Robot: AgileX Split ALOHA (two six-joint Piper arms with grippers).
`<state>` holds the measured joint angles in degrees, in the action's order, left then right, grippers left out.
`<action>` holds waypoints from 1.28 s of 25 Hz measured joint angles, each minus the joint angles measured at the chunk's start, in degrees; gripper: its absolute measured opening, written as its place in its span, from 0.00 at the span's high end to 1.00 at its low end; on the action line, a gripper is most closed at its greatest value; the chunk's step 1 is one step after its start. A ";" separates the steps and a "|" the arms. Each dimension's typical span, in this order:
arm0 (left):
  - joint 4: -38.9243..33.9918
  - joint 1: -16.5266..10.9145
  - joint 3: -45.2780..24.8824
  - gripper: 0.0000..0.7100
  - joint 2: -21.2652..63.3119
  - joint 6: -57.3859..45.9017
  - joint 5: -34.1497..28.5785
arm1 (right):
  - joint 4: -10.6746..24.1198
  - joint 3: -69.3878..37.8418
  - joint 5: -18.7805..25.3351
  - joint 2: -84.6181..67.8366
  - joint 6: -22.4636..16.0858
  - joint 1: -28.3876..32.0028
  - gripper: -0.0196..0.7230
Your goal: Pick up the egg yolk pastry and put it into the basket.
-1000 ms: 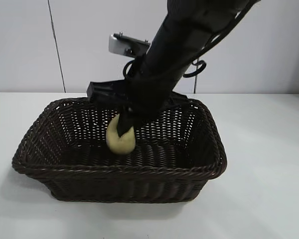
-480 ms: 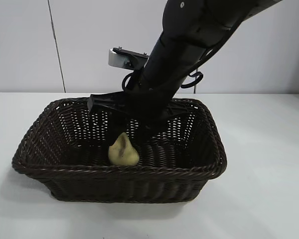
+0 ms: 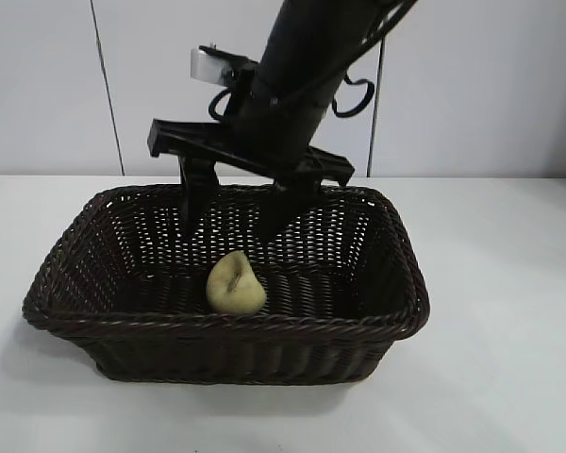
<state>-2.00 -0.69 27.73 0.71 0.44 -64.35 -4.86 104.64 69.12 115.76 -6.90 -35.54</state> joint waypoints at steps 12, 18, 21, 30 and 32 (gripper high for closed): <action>0.00 0.00 0.00 0.24 0.00 0.00 0.00 | 7.11 0.65 1.47 -0.06 -1.44 3.22 0.28; 0.00 0.00 0.00 0.24 0.00 0.00 0.00 | 9.03 0.65 1.47 -0.06 -1.44 13.12 0.28; 0.00 0.00 0.00 0.24 0.00 0.00 0.00 | 10.39 0.65 1.47 -0.06 -1.44 18.54 0.28; 0.00 0.00 0.00 0.24 0.00 0.00 0.00 | 11.87 0.65 1.47 -0.06 -1.44 31.36 0.28; 0.00 0.00 0.00 0.24 0.00 0.00 0.00 | 11.87 0.65 1.47 -0.06 -1.44 32.34 0.28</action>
<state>-2.00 -0.69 27.73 0.71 0.44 -64.35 7.02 105.28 70.59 115.70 -8.34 -3.21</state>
